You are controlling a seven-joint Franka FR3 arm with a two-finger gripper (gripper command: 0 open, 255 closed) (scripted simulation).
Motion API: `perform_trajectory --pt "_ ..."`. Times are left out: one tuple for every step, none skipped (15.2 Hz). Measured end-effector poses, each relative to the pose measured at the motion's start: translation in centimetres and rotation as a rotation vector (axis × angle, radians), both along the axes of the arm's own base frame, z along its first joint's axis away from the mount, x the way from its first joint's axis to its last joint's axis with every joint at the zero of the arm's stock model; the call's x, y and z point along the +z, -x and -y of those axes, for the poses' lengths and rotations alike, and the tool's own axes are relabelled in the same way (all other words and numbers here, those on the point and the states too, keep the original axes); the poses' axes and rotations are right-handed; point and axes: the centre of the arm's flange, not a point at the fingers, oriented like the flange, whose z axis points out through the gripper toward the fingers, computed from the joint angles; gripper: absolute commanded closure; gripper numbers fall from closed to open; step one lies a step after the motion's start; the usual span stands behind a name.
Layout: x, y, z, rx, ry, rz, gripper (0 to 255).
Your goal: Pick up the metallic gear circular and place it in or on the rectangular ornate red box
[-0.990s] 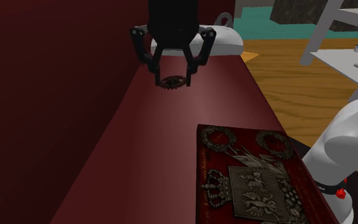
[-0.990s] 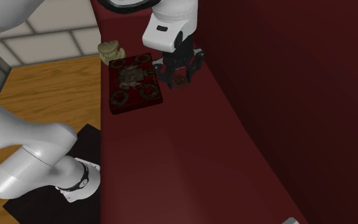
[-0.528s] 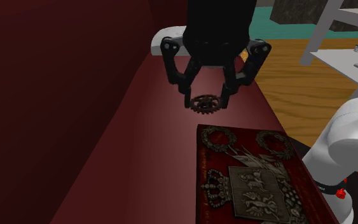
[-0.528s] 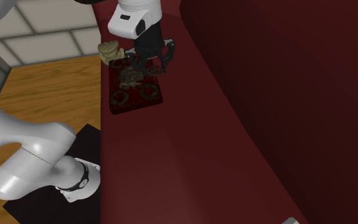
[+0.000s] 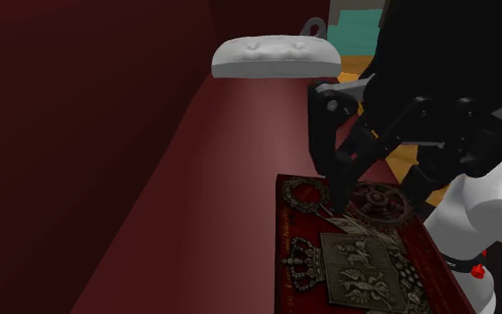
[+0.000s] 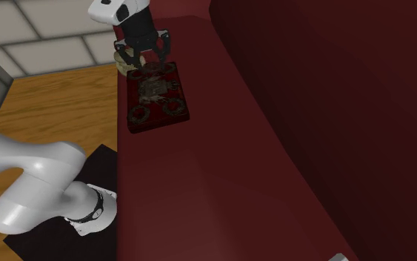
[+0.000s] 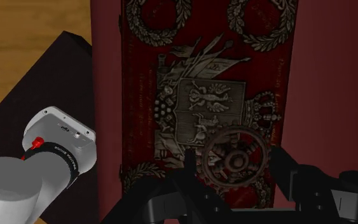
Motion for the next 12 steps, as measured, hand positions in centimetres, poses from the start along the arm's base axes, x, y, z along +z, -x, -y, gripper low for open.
perform_trajectory --pt "0.1 1.1 0.0 0.000 0.000 0.000 255" --pt "-0.3 1.8 0.0 0.000 0.000 0.000 255" --pt "-0.7 1.9 0.0 0.000 0.000 0.000 255" --pt "-1.1 2.1 0.0 -0.001 0.000 0.000 255" --pt "-1.6 2.3 0.0 -0.001 0.000 0.000 255" --pt "-2.1 2.2 -0.2 -0.001 0.000 -0.001 255" --pt "-2.5 2.2 -0.1 -0.001 0.000 -0.001 255" --pt "-3.1 2.1 -0.1 -0.001 0.000 -0.001 255" --pt "-3.6 2.2 -0.1 -0.001 0.000 -0.001 255" --pt "-4.1 2.2 -0.1 -0.001 0.000 -0.001 255" --pt "-4.6 2.3 0.0 -0.001 0.000 -0.001 255" --pt "-5.3 2.3 -0.1 -0.001 0.000 -0.001 255"
